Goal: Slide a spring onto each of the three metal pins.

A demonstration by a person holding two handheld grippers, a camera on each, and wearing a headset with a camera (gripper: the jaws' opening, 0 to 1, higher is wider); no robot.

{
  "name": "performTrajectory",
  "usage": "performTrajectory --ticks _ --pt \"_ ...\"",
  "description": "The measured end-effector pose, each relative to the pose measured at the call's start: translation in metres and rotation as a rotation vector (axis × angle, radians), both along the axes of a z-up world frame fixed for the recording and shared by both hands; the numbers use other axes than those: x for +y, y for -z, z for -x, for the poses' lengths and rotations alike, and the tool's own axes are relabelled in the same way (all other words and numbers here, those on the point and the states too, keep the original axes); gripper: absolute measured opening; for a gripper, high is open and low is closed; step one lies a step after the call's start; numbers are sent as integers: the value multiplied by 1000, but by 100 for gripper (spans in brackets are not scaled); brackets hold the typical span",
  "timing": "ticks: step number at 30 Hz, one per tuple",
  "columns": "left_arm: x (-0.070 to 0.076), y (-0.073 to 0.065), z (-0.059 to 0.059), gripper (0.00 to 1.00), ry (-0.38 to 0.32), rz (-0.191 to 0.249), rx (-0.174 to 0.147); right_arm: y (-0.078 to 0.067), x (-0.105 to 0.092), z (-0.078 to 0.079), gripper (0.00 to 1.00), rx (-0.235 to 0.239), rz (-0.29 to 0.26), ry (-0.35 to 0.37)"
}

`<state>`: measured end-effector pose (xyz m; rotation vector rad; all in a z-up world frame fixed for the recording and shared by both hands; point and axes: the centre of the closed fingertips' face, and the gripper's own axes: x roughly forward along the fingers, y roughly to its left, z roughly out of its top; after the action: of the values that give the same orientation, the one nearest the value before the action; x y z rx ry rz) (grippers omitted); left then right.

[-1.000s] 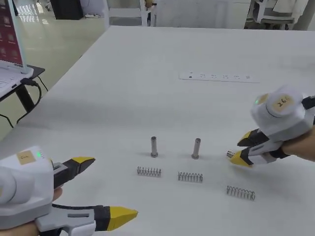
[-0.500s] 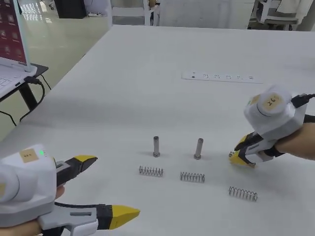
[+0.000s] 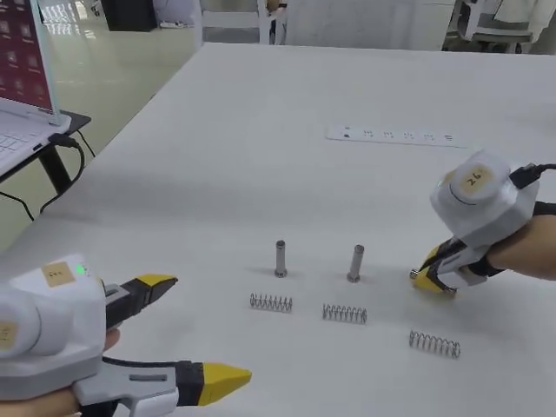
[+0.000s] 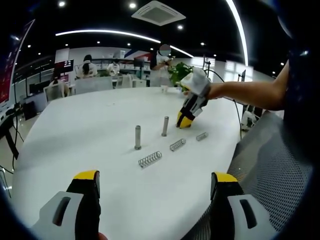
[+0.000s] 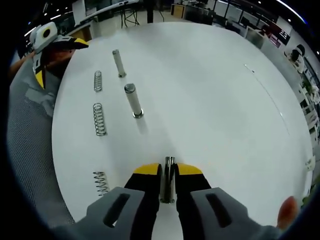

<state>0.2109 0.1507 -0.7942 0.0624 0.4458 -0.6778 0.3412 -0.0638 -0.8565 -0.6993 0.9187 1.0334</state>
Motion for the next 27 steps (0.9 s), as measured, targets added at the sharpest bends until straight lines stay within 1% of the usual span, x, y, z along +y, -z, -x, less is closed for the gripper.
performTrajectory --ticks 6,11,14,23,27 --pt "0 0 0 88 1 -2 2 1 1 0 6 17 11 -5" --pt "0 0 0 88 1 -3 1 1 1 -1 6 19 19 6" --pt "0 0 0 88 1 -4 0 0 -1 0 6 10 29 15" --pt "0 0 0 88 6 -8 0 -14 -3 2 6 -16 13 33" --pt "0 0 1 88 9 -12 -2 -21 -2 2 6 -29 -11 48"
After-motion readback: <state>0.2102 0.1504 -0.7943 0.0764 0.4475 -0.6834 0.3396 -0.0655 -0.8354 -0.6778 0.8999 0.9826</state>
